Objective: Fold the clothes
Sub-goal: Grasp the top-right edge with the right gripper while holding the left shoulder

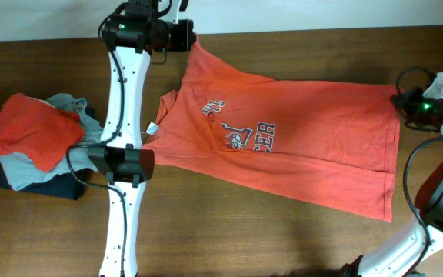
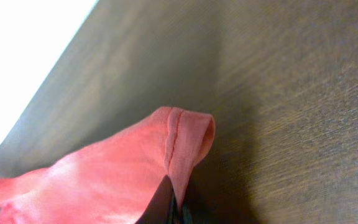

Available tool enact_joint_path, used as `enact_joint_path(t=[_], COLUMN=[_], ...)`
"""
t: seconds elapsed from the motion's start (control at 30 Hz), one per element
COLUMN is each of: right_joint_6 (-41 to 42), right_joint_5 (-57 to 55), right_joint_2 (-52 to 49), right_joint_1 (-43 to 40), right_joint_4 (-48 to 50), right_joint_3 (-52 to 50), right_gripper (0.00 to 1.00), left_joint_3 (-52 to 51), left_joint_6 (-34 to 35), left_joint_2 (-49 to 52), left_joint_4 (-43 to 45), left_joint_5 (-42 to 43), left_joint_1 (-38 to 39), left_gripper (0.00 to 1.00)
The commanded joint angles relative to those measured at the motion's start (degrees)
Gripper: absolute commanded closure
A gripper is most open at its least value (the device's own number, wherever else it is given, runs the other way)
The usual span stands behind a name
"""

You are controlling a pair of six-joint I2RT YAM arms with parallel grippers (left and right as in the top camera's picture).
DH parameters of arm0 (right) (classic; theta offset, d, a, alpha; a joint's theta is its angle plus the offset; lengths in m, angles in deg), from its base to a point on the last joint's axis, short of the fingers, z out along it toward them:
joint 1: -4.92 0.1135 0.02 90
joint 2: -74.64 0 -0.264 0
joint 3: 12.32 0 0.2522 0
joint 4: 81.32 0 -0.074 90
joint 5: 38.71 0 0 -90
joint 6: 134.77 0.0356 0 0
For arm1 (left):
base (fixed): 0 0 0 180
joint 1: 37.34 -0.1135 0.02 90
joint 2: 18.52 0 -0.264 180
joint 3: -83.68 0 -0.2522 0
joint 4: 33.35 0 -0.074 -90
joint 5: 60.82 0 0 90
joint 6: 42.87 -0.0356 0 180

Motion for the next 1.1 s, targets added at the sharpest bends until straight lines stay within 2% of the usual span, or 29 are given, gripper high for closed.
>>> enact_joint_path(t=[0.0,0.3,0.63,0.67,0.7,0.73,0.77,0.8,1.07], right_joint_6=[-1.6,-1.9,-3.6,-3.6,-3.6,-3.6,-3.6,-3.6,-7.0], right_joint_5=[0.8,-7.0,-11.4,-11.3,-11.4,-11.4,-11.3,-11.3,-14.8], right_joint_2=[4.7,4.9,4.9,4.9,4.9,4.9,4.9,4.9,1.4], right_joint_1=[-0.6,-0.7,-0.7,-0.7,-0.7,-0.7,-0.7,-0.7,-0.5], right_joint_4=[-5.6,-14.8,-18.4,-18.1,-17.4,-16.8,-15.5,-14.7,-8.5], right_joint_3=[1.4,1.4,1.4,1.4,1.4,1.4,1.4,1.4,1.4], right_gripper=[0.96,0.96,0.96,0.93,0.8,0.58,0.46,0.41,0.42], left_joint_3=[0.7,0.7,0.7,0.7,0.7,0.7,0.7,0.7,0.7], left_joint_6=[-4.2,-7.2,-10.3,-10.3,-10.3,-10.3,-10.3,-10.3,-10.3], left_joint_2=[-0.3,-0.3,-0.3,-0.3,-0.3,-0.3,-0.3,-0.3,-0.3], left_joint_4=[-5.0,-14.9,-23.6,-23.6,-23.3,-22.9,-22.3,-21.9,-21.1], left_joint_5=[-3.4,-7.5,-7.5,-7.5,-7.5,-7.5,-7.5,-7.5,-7.5], left_joint_1=[-0.3,-0.6,-2.6,-2.6,-2.7,-2.7,-2.7,-2.7,-2.7], left_gripper=[1.0,1.0,1.0,1.0,1.0,1.0,1.0,1.0,1.0])
